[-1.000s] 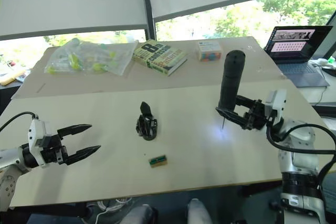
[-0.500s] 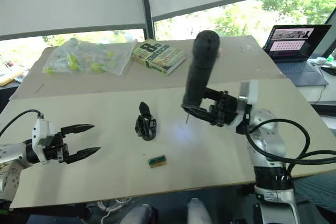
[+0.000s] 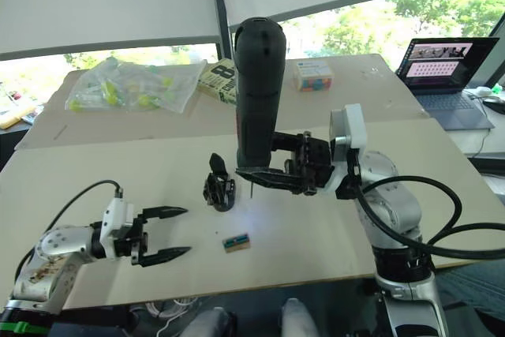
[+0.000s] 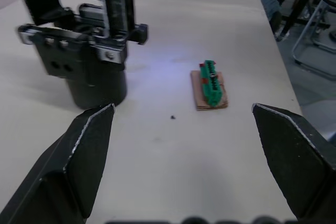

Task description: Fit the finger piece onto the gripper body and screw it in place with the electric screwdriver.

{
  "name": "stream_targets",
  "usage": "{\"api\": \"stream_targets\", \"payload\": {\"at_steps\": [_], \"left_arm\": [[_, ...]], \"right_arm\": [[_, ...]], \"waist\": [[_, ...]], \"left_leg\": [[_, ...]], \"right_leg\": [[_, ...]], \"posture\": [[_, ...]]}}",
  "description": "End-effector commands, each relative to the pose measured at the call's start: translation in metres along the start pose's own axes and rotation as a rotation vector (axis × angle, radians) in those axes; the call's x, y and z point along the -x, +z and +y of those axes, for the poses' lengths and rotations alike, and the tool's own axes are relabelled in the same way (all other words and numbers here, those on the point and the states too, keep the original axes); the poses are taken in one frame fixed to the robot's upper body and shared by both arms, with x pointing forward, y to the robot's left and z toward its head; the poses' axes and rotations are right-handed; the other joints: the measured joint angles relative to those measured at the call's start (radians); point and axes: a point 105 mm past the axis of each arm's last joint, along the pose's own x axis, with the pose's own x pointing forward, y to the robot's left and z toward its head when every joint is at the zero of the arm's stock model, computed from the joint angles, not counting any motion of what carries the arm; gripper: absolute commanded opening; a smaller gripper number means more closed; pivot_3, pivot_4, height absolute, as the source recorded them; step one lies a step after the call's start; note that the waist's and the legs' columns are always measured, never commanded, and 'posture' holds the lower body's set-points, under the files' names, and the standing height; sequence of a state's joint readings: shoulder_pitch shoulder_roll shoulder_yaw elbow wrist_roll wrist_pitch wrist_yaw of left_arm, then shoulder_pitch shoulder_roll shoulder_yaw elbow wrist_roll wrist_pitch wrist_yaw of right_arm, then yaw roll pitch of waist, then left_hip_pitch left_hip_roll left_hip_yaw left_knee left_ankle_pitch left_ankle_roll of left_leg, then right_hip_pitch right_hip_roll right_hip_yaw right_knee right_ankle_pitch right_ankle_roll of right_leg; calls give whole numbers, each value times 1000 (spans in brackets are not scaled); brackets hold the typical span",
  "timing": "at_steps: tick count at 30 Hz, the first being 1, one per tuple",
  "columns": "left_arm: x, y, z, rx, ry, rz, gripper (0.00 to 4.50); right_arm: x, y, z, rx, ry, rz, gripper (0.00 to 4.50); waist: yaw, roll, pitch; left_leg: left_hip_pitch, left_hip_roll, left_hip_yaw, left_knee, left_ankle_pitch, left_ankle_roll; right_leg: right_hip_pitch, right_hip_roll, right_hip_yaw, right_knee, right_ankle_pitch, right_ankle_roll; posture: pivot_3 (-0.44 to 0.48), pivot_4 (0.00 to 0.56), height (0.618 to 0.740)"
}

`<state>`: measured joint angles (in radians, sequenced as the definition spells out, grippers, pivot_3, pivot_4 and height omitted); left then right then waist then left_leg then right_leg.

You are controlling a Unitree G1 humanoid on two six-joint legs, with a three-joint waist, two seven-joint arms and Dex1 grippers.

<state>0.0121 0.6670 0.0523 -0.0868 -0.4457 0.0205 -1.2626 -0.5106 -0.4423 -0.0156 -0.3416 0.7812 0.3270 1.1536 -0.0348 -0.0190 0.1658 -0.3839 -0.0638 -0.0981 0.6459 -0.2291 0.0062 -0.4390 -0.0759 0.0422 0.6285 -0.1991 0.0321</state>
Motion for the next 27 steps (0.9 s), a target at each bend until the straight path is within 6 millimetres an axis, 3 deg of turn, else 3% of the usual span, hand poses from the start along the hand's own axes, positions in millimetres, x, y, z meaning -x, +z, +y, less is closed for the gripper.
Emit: {"api": "stream_targets", "payload": {"at_steps": [1,6,12,21,27], "left_arm": [[-10,1,-6,-27,35,-25,4428],[-26,-25,-24,-88,-4,28,4428],[-54,-30,-29,-57,19,-46,4428],[-71,-31,-33,-30,-12,-66,4428],[-79,-17,-30,-32,-44,-95,4428]], "right_arm": [[-8,8,16,20,70,-25,1948],[-6,-2,22,21,88,-18,1948],[-3,-13,23,14,89,-21,1948],[-2,-30,27,-24,105,1,1948],[-2,-38,26,-35,82,18,1948]], "waist": [[1,0,0],[8,0,0],[25,0,0],[46,1,-1],[43,1,-1]], "left_leg": [[0,0,0,0,0,0],[1,0,0,1,0,0],[1,-1,0,3,0,0],[8,-3,0,5,-1,2],[11,-3,0,5,-1,3]], "right_leg": [[0,0,0,0,0,0],[1,0,0,0,0,0],[2,0,-1,0,0,0],[12,-1,-1,-3,0,2],[15,-1,-1,-4,-2,3]], "posture": [[0,150,740],[0,150,740],[0,150,740],[0,150,740],[0,150,740]]}}
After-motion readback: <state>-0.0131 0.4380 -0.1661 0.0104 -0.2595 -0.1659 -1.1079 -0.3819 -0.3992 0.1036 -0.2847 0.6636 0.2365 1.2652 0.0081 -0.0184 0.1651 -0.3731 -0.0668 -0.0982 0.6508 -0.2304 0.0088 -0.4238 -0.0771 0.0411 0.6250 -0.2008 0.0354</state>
